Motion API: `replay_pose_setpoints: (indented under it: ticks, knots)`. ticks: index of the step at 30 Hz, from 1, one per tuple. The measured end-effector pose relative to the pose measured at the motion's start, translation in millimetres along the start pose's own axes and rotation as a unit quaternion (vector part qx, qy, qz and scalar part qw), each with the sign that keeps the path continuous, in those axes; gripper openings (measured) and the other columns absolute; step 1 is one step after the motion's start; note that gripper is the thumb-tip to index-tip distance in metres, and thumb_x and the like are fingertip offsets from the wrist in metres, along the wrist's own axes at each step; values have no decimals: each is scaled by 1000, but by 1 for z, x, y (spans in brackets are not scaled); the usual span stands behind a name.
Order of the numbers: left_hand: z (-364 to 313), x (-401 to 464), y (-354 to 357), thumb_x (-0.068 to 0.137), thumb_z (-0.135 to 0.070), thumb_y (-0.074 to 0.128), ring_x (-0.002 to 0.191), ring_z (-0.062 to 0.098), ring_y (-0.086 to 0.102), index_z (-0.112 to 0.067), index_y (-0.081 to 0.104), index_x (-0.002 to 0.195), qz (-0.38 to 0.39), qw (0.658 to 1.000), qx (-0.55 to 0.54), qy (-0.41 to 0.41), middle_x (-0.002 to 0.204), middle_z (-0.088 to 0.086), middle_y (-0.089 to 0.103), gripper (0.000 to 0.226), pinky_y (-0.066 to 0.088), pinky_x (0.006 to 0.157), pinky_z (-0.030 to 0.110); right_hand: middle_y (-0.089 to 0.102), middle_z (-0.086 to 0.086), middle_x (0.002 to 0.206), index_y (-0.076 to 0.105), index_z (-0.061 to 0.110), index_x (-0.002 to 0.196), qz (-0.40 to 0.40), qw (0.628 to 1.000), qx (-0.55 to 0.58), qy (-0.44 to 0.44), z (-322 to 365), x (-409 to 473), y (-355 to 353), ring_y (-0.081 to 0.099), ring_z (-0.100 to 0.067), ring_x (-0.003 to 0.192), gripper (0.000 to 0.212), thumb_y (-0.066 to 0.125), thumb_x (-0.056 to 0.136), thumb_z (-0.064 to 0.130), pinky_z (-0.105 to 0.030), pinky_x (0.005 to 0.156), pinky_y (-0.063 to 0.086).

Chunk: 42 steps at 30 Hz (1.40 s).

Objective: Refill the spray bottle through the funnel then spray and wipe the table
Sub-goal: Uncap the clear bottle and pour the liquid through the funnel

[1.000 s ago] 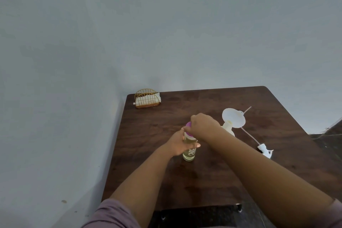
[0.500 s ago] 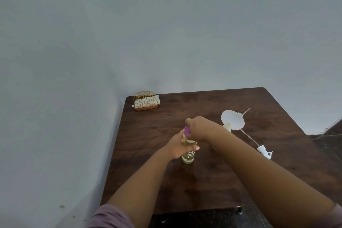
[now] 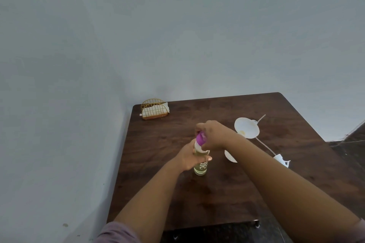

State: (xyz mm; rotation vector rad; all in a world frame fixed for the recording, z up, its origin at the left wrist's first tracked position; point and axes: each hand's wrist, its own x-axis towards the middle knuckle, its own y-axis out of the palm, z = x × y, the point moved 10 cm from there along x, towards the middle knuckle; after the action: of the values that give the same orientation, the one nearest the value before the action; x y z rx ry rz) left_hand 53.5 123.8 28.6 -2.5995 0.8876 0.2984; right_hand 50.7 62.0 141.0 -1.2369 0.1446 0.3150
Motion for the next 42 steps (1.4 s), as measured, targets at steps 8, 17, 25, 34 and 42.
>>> replay_pose_setpoints:
  ticks: [8,17,25,34,42]
  knots:
    - [3,0,1,73,-4,82,107,9,62,-22,51,134,-14,998,-54,-6,117,-1,67,70,50,89,21,59,6,101,54,29,100,-100,968,231,5,-45,-20,3,57,-12,88,46,82,66,17,-15,66,46]
    - [12,1,-1,68,-19,88,108,12,60,-29,55,126,-117,990,-74,-30,112,-10,66,67,49,98,36,61,12,99,46,25,111,-385,813,399,178,-152,-106,53,60,-3,90,61,87,65,28,-16,75,49]
    - [14,2,-2,68,-21,88,107,14,62,-27,58,122,-149,987,-58,-22,111,-9,68,62,51,98,42,55,-12,122,47,8,122,-393,815,262,335,-259,-148,130,50,-34,110,65,83,69,17,-39,94,37]
    - [14,2,-3,69,-15,88,109,18,63,-20,58,125,-151,987,-38,-34,113,-3,68,64,51,98,42,53,-12,121,44,11,126,-336,830,280,346,-280,-136,156,51,-30,112,74,86,65,16,-41,94,46]
    - [8,-2,-2,68,-21,89,109,17,63,-22,61,121,-136,988,-44,-49,111,-5,69,59,52,96,39,48,-6,106,46,9,112,-403,800,270,354,-268,-149,139,47,-20,97,72,89,60,34,-30,78,41]
